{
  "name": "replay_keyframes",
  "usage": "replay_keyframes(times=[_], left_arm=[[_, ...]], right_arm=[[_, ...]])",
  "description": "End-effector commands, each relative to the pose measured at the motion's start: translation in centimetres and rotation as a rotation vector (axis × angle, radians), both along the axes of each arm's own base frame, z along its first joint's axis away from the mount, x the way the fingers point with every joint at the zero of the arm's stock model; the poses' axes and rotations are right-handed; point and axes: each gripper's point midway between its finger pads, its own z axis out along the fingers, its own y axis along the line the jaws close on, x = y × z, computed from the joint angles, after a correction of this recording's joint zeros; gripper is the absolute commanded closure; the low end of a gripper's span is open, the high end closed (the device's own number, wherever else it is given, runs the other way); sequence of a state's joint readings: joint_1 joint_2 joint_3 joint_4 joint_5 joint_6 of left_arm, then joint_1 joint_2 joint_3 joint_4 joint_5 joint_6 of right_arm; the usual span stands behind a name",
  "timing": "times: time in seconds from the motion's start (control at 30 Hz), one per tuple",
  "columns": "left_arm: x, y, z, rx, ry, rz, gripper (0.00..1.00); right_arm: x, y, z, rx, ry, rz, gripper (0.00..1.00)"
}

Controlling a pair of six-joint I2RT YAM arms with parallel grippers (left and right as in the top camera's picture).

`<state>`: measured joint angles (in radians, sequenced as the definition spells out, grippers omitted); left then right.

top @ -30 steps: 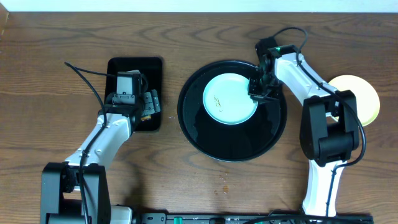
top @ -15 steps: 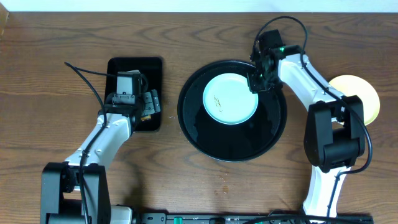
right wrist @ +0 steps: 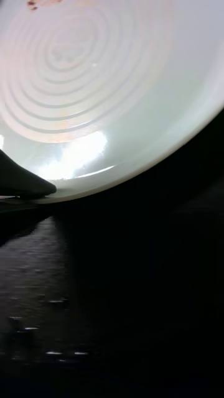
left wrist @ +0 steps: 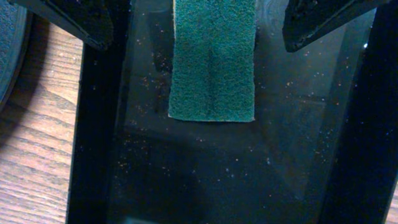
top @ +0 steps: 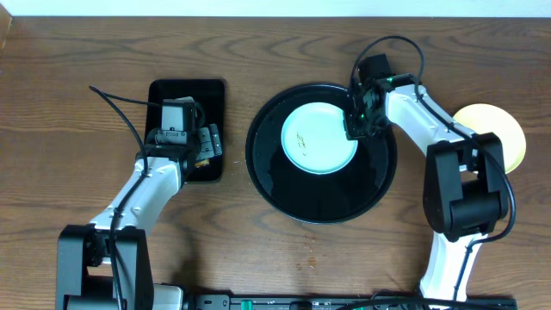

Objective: Clean dirty plates on tray and stack at the side

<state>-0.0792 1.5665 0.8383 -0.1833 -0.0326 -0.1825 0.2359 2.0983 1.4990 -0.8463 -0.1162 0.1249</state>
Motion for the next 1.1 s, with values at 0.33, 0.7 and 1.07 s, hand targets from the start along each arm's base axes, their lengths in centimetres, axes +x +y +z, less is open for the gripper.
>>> replay_keyframes(times=[0.33,0.7,1.07], left_arm=[[-0.3,0.4,-0.5,0.013,0.015,0.009,0.12],[-0.3,0.4,-0.5,0.013,0.015,0.009,0.13],[-0.3,0.4,-0.5,0.013,0.015,0.009,0.12]], right_arm=[[-2.6,-3.3,2.0,-0.130,0.032,-0.165,0.85],[-2.3,-2.1,-0.7,-0.026,-0.013,-0.101,0.71],[-2.6,-2.8,-2.3,-0.005,-0.031,-0.114,0.83]])
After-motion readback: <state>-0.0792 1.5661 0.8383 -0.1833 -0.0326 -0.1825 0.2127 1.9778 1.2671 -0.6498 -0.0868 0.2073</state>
